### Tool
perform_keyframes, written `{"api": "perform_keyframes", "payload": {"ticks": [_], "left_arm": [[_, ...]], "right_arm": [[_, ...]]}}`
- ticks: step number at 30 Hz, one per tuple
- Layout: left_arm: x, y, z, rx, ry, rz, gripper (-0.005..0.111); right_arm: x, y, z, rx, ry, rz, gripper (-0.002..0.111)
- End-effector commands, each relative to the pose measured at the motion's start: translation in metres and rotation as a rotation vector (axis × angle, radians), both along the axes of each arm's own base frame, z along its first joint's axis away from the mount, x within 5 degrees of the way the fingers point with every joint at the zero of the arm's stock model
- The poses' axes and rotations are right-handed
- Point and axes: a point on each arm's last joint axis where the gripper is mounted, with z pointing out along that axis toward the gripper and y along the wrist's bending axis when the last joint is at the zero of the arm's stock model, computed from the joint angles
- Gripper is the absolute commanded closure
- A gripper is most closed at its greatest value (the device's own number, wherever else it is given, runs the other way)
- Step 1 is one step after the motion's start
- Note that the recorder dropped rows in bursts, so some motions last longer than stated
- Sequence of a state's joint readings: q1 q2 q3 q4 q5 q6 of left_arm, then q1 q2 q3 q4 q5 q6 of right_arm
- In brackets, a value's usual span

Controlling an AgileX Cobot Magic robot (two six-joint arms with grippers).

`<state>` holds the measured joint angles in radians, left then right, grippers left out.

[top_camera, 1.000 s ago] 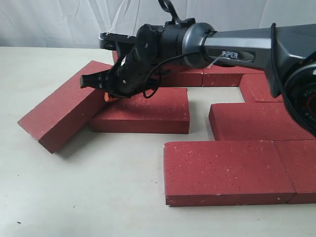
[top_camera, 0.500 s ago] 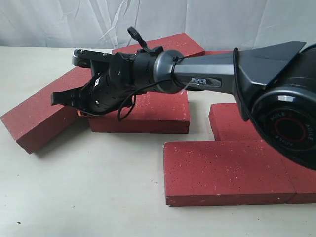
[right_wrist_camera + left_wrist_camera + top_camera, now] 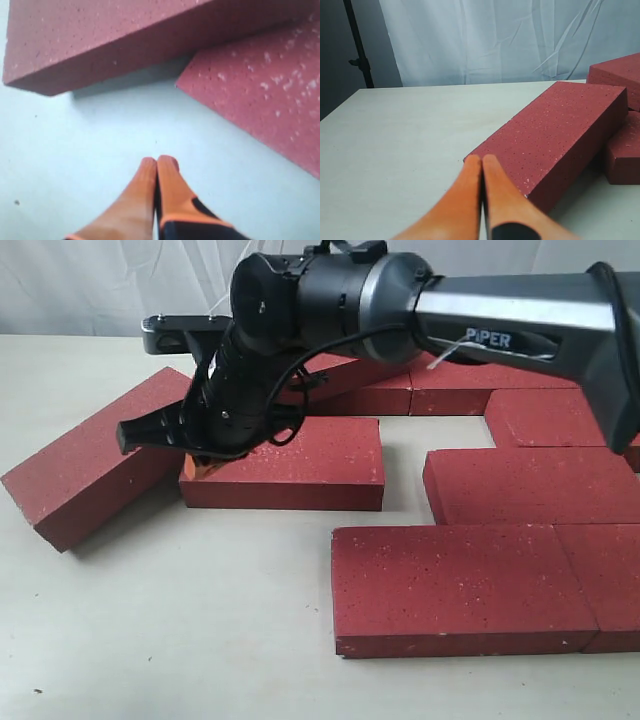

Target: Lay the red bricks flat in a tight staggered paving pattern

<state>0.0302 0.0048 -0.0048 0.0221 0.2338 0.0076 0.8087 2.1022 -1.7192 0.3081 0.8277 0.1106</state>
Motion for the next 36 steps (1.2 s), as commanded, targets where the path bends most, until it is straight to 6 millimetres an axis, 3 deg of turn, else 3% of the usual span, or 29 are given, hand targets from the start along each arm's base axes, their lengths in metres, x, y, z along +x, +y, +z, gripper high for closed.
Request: {"api": "perform_keyframes", "payload": {"ticks": [1,18,36], "left_arm": [[0.000,0.000,-0.001,-0.003,-0.005,0.000,0.107],[0.000,0.000,-0.001,-0.003,-0.005,0.000,0.107],[0.000,0.000,-0.001,-0.003,-0.005,0.000,0.107]], "right_arm": [[-0.010,-0.013,0.017,-0.061,0.046,0.040,0.109],[-0.065,-0.072,0.038,-0.035,0.014,0.000,0.109],[-0.077,-0.081,0.034,0.019,0.038,-0.042,0.109]]}}
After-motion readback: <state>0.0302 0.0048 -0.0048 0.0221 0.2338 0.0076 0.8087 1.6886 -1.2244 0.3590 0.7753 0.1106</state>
